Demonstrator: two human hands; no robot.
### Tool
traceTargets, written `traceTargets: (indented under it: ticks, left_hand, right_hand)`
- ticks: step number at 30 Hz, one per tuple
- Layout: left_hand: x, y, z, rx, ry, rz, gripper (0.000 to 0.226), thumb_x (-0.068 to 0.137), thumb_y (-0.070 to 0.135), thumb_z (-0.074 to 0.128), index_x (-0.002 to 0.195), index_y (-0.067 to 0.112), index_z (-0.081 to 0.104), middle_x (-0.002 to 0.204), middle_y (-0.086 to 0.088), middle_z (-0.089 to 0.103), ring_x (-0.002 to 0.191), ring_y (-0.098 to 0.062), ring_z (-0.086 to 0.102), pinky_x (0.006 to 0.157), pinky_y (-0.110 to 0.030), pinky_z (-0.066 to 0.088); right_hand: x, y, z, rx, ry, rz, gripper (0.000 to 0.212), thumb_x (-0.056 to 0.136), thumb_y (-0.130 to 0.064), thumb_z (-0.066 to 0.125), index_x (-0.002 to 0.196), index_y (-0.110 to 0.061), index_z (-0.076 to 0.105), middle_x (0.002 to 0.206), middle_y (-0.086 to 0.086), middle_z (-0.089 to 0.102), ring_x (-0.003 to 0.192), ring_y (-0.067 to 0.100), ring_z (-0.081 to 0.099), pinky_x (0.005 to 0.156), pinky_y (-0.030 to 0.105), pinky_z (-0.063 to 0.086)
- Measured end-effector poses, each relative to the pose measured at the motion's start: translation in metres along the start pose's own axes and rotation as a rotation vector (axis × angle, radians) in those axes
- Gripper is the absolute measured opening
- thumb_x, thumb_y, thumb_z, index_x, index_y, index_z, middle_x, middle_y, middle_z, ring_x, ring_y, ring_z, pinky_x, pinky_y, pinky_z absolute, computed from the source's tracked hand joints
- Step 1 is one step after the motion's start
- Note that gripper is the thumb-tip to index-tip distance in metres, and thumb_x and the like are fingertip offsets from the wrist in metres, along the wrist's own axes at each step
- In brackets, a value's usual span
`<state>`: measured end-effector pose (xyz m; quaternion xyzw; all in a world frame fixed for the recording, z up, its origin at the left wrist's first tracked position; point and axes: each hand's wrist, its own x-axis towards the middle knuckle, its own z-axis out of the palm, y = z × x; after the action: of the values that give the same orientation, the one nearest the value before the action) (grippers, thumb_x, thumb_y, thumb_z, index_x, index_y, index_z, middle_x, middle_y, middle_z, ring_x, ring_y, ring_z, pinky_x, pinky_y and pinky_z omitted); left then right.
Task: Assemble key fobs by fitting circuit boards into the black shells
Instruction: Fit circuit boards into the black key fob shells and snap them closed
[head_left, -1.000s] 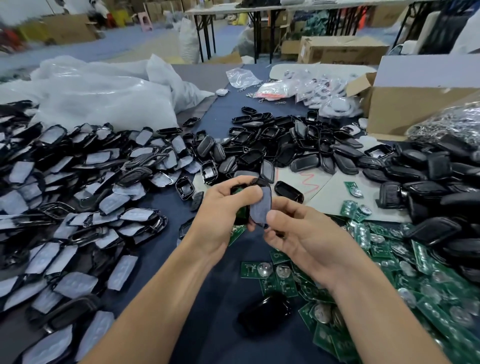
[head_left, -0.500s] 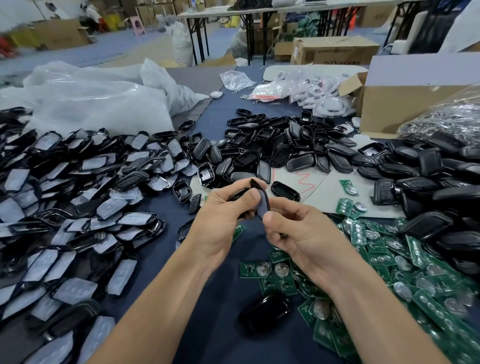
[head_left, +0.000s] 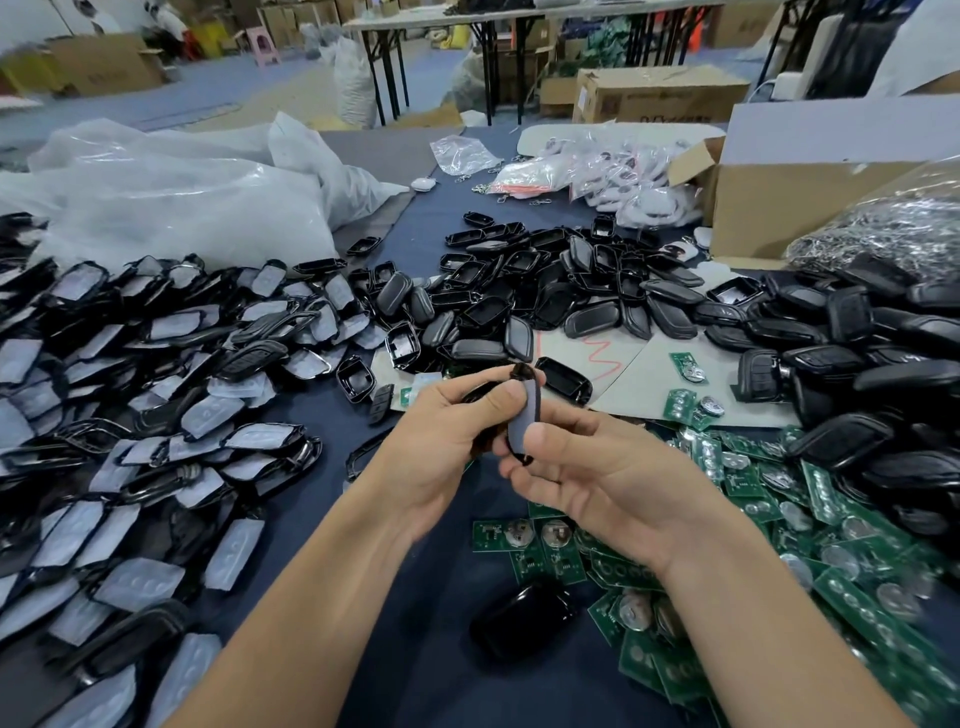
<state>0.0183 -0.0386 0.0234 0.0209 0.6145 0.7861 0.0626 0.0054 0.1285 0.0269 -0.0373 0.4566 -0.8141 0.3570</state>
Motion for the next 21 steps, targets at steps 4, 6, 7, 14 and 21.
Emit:
traceTargets:
  ticks: [4, 6, 7, 14, 21]
  left_hand:
    - [0.002, -0.003, 0.002, -0.033, 0.072, -0.067, 0.036, 0.082, 0.049, 0.072, 0.089, 0.015, 0.083, 0.074, -0.003, 0.066, 0.060, -0.011, 0.053, 0.054, -0.021, 0.050]
    - [0.005, -0.003, 0.002, -0.125, 0.164, -0.126, 0.038, 0.079, 0.050, 0.069, 0.084, 0.015, 0.083, 0.069, 0.002, 0.061, 0.055, -0.009, 0.051, 0.052, -0.021, 0.050]
    - [0.007, -0.003, 0.001, -0.176, 0.196, -0.150, 0.037, 0.078, 0.049, 0.068, 0.085, 0.016, 0.084, 0.069, 0.003, 0.062, 0.054, -0.009, 0.052, 0.052, -0.021, 0.051]
    - [0.013, -0.001, -0.007, -0.445, 0.277, -0.137, 0.033, 0.093, 0.010, 0.053, 0.120, -0.003, 0.066, 0.102, -0.015, 0.073, 0.079, -0.019, 0.071, 0.073, -0.028, 0.060]
    - [0.010, -0.008, -0.003, -0.222, 0.341, -0.062, 0.038, 0.099, -0.002, 0.035, 0.114, 0.003, 0.070, 0.111, -0.019, 0.077, 0.098, -0.029, 0.075, 0.079, -0.036, 0.064]
  right_hand:
    - [0.002, 0.001, 0.000, 0.073, -0.019, 0.001, 0.026, 0.078, -0.007, 0.072, 0.103, -0.005, 0.079, 0.095, 0.017, 0.073, 0.078, 0.021, 0.071, 0.072, 0.027, 0.061]
    - [0.003, 0.001, 0.000, 0.107, -0.014, -0.001, 0.032, 0.078, -0.006, 0.072, 0.109, -0.004, 0.079, 0.097, 0.018, 0.072, 0.079, 0.021, 0.071, 0.074, 0.027, 0.061]
    - [0.003, 0.001, -0.001, 0.119, -0.012, -0.004, 0.033, 0.078, -0.006, 0.072, 0.110, -0.003, 0.079, 0.098, 0.018, 0.072, 0.078, 0.021, 0.072, 0.074, 0.028, 0.062]
    - [0.009, 0.005, -0.003, 0.034, 0.157, -0.099, 0.046, 0.071, -0.011, 0.077, 0.116, -0.001, 0.073, 0.098, 0.016, 0.075, 0.076, 0.017, 0.072, 0.072, 0.025, 0.061]
    - [0.012, 0.011, -0.001, -0.096, 0.268, -0.164, 0.016, 0.079, -0.003, 0.080, 0.090, -0.014, 0.083, 0.097, 0.010, 0.077, 0.087, 0.019, 0.074, 0.074, 0.022, 0.059]
